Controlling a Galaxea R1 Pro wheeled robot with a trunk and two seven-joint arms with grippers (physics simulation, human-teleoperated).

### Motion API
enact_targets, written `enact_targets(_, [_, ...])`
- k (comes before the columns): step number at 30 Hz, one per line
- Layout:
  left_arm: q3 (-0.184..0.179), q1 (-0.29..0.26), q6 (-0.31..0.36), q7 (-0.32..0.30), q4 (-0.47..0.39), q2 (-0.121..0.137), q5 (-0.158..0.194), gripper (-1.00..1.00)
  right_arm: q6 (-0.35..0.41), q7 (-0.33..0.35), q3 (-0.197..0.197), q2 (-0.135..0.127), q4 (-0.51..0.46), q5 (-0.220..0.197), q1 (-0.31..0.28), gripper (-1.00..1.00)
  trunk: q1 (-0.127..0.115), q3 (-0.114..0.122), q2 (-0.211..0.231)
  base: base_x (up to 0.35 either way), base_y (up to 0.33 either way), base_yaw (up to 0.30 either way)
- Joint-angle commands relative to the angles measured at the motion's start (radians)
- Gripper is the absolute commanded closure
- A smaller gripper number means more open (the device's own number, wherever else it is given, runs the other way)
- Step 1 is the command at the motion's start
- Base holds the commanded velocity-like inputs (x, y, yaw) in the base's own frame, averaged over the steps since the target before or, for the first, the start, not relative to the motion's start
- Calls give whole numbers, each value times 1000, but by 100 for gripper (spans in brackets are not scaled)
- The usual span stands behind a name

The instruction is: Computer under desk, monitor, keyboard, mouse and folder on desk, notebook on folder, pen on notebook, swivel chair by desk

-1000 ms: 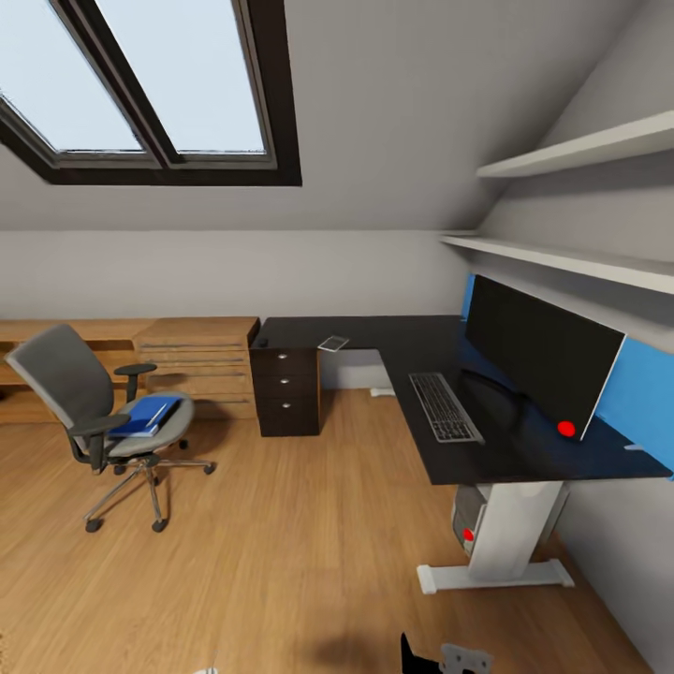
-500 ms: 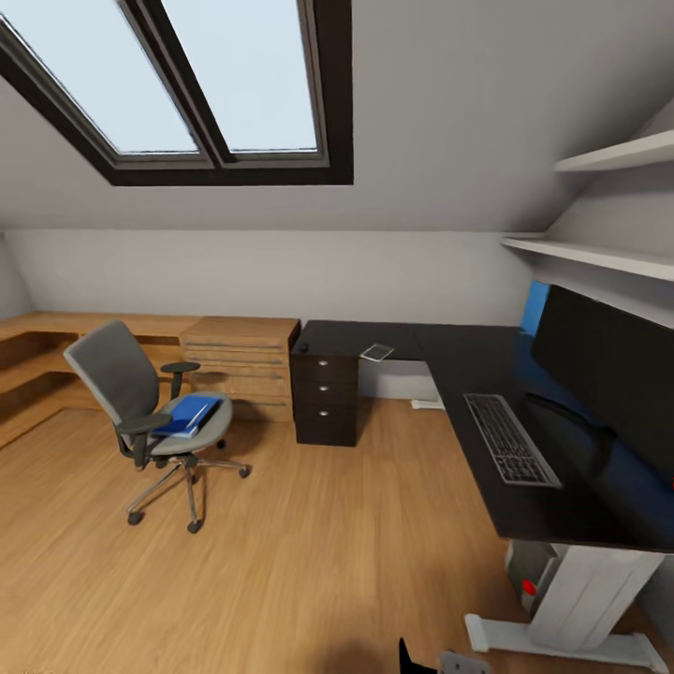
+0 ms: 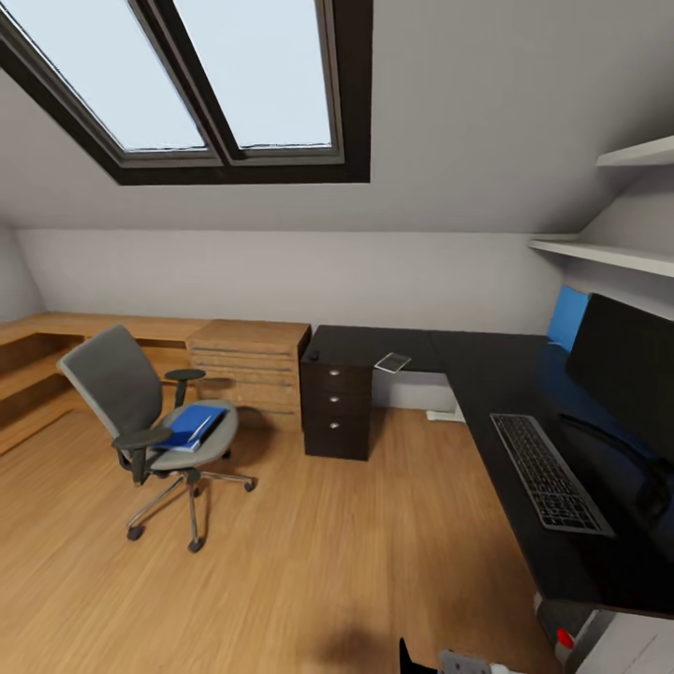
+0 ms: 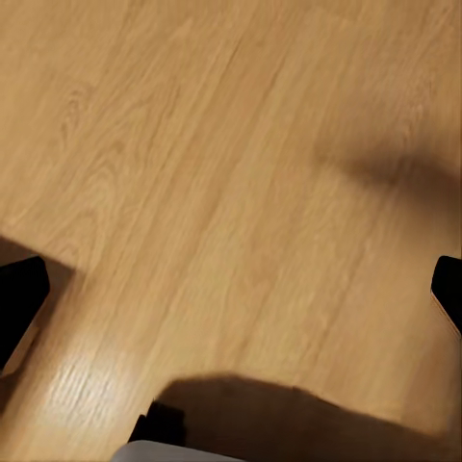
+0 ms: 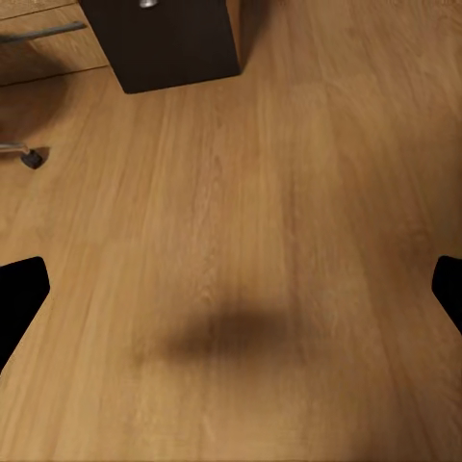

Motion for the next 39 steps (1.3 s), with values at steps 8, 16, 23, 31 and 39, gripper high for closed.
enact_targets(8, [-9,-1,2,10,-2,2,8,-100,-4,1,7,-2,1,-11,-1,-100,1,-1,-1,320,0,1])
enact_targets(16, [-9,-1,1,10,-2,2,6,-100,-4,1,7,-3,1,-11,-1,-100,1,-1,-1,320,0,0])
enact_targets(23, [-9,-1,1,10,-2,2,6,-100,-4,1,7,-4,1,-11,-1,-100,1,-1,-1,320,0,0])
enact_targets(31, [-9,-1,1,10,-2,2,6,-100,-4,1,7,-4,2,-11,-1,-100,1,-1,-1,320,0,0])
enact_targets(39, [-9,-1,-65,10,-14,3,3,-100,-3,0,5,-3,-18,-12,-1,-100,1,-1,-1,320,0,0])
